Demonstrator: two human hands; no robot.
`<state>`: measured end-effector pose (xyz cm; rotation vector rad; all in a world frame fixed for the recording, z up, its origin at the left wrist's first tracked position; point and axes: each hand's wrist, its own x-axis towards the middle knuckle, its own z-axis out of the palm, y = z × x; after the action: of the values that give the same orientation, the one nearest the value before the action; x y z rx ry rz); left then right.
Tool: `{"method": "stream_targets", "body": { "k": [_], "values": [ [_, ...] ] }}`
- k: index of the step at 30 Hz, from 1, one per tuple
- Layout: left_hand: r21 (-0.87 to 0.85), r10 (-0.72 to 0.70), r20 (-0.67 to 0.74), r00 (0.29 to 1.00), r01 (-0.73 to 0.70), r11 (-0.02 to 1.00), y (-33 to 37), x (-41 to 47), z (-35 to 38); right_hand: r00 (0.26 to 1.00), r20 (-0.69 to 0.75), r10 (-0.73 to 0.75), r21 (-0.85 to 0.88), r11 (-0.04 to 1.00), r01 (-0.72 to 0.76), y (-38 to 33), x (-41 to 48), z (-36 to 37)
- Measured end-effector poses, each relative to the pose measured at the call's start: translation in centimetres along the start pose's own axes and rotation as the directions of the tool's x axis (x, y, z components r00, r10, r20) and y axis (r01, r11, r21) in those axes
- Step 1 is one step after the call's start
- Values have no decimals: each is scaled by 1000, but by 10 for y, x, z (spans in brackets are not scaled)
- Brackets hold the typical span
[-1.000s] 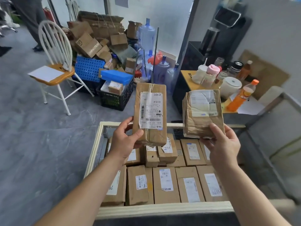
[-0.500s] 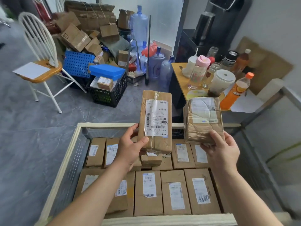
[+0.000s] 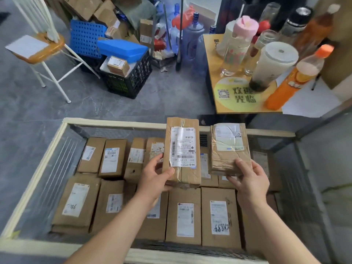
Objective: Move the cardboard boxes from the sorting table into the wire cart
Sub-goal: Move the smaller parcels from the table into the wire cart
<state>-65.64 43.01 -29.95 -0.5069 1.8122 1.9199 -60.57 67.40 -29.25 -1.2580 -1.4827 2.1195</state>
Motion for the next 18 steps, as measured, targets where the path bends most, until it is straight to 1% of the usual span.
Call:
{"method": "stream_targets", "body": {
  "k": [3,9,13,18],
  "values": [
    [2,-65,-9,998,65,998,-29,20,12,999,-29,34,-49,998,-36,25,22,-8],
    [30,-138,-35,990,139,990,-86,58,29,994,-70,90,-97,991,-96,74,63,-15],
    [55,-140,-51,989,142,988,-113,83,34,990,-82,115,-112,986,-124,104,87,-14],
    [45,-142,-110,984,148,988,-139,109,38,985,-93,143,-112,982,-153,134,115,-10]
  ]
}}
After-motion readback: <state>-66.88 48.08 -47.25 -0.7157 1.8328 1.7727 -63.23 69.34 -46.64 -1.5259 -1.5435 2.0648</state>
